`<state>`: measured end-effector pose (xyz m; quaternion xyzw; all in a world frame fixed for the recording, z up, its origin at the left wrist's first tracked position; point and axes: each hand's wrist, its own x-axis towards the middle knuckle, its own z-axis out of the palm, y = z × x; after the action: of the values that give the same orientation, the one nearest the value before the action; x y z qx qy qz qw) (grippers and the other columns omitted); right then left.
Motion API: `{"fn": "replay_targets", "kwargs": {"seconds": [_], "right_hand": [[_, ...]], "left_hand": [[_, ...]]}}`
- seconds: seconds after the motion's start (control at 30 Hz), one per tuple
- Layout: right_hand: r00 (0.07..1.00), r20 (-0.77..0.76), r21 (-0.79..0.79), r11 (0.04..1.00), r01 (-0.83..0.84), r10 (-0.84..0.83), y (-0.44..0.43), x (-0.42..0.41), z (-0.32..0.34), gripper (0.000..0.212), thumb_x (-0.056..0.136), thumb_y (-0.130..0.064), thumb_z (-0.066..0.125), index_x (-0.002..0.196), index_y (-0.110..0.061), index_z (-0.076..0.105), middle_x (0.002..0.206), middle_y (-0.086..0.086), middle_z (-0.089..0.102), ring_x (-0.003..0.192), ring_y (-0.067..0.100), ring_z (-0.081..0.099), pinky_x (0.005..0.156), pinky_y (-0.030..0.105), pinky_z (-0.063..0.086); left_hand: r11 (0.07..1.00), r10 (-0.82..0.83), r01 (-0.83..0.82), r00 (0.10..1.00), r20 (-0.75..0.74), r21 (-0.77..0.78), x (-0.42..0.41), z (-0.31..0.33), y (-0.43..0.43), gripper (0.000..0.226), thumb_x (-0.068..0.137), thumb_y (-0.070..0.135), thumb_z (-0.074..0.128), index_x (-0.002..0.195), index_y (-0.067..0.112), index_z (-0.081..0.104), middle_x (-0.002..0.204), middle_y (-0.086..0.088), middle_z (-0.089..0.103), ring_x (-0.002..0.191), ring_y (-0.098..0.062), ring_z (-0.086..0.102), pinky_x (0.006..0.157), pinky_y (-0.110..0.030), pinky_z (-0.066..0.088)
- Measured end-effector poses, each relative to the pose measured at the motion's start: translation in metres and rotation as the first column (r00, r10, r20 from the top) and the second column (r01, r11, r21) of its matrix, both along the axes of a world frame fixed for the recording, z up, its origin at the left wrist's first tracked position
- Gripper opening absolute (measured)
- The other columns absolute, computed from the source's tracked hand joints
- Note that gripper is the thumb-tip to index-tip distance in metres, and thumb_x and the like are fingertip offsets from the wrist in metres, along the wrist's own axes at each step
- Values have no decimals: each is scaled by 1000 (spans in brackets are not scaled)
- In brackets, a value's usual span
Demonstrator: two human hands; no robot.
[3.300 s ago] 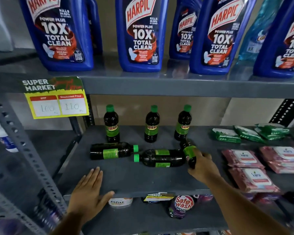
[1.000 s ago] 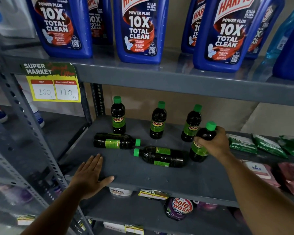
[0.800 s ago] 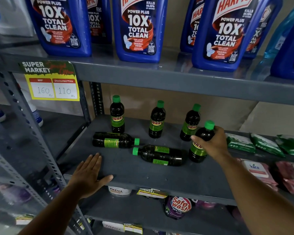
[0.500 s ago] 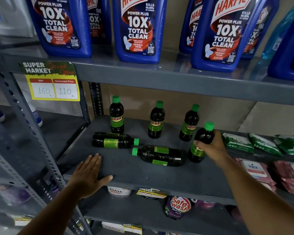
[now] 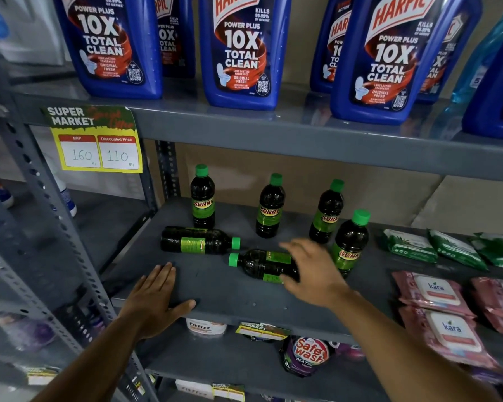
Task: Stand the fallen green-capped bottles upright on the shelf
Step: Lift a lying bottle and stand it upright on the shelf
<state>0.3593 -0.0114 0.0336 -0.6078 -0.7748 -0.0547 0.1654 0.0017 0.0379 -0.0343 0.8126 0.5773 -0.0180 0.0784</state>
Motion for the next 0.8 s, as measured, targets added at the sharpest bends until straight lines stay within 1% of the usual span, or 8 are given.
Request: {"fn": "replay_targets", "kwargs": {"seconds": [0.03, 0.1, 0.37, 0.43, 0.5, 0.63, 0.73, 0.8], "right_hand": [[997, 79, -194, 981, 9, 7, 3, -9, -3, 81, 79, -45, 64, 149, -22, 31, 146, 6, 40, 134, 26, 38, 112, 48, 30], [978, 209, -343, 934, 100, -27, 13, -22, -9, 95, 77, -39, 68, 154, -23, 14, 155, 5, 28, 141, 28, 29, 116, 47, 22], [960, 126, -247, 929, 275, -251, 35, -34, -21, 84, 81, -52, 68, 151, -29, 27, 143, 3, 44, 133, 29, 40, 109, 45, 30], [956, 29, -197, 936, 292, -292, 37, -33, -22, 80, 81, -51, 67, 149, -29, 32, 142, 2, 46, 132, 27, 41, 108, 44, 31], [929, -191, -150, 945, 291, -316, 39, -32, -24, 77, 80, -48, 70, 146, -26, 37, 139, 3, 48, 129, 27, 43, 106, 45, 32], [633, -742, -154, 975, 160, -221, 40, -37, -30, 70, 80, -38, 74, 139, -23, 40, 128, 3, 54, 123, 24, 49, 104, 45, 40], [447, -862, -190, 970, 151, -238, 35, -46, -34, 71, 87, -28, 71, 145, -20, 31, 124, -3, 55, 116, 16, 53, 104, 42, 42], [405, -879, -203, 967, 157, -250, 33, -44, -38, 73, 89, -27, 69, 148, -16, 28, 125, -2, 55, 116, 16, 54, 104, 41, 43]], "left_hand": [[1000, 1, -1, 1000, 7, -2, 0, 0, 0, 124, 53, 93, -10, 148, 13, -10, 158, -3, -13, 142, -16, -15, 115, -38, -4], [1000, 0, 0, 1000, 17, 3, 0, 0, -1, 124, 54, 93, -8, 148, 12, -9, 158, -4, -12, 142, -17, -14, 115, -39, -3], [999, 1, -3, 999, 39, 40, -2, -2, -1, 120, 57, 92, -6, 148, 12, -7, 158, -4, -10, 140, -13, -16, 114, -37, -4], [999, -3, 1, 999, 37, 40, -2, -3, 0, 118, 59, 91, -3, 148, 13, -6, 158, -3, -9, 140, -14, -15, 114, -37, -3], [999, -4, 2, 999, 38, 44, -2, -4, 0, 116, 61, 91, -1, 148, 14, -6, 159, -3, -9, 141, -14, -14, 114, -37, -3], [1000, -10, 9, 1000, 20, 28, -2, -2, 0, 116, 60, 90, -4, 147, 14, -9, 158, -3, -12, 141, -14, -16, 113, -37, -5], [1000, -2, 2, 1000, 6, 7, -2, 1, 0, 119, 56, 91, -7, 147, 13, -11, 158, -2, -14, 141, -15, -16, 114, -38, -5], [1000, -1, 1, 1000, 3, 5, 0, 1, -1, 120, 55, 91, -8, 147, 13, -11, 158, -2, -14, 141, -15, -16, 114, -38, -5]]}}
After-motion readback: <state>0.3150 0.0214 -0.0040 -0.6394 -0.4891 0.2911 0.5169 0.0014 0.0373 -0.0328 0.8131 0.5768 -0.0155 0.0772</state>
